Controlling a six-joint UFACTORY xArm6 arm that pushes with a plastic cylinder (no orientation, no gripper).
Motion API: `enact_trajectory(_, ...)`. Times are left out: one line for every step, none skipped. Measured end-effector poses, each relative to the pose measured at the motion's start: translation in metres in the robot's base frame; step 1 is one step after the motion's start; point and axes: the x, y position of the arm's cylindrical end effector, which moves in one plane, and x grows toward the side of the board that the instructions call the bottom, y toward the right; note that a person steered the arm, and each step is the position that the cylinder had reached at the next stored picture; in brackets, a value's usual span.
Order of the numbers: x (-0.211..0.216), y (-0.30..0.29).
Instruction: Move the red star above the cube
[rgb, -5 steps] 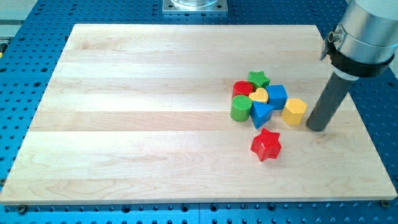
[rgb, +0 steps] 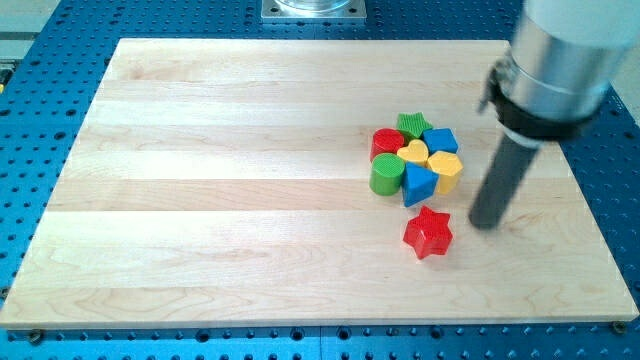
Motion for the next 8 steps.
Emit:
enact_trajectory(0.055, -0.090)
enact_trajectory(0.057, -0.120)
enact_trajectory(0.059, -0.096)
enact_trajectory(0.042, -0.083)
enact_trajectory(0.028, -0.101)
enact_trajectory(0.006, -0.050)
enact_trajectory(-0.020, -0.014)
enact_trajectory(-0.042, 0.013)
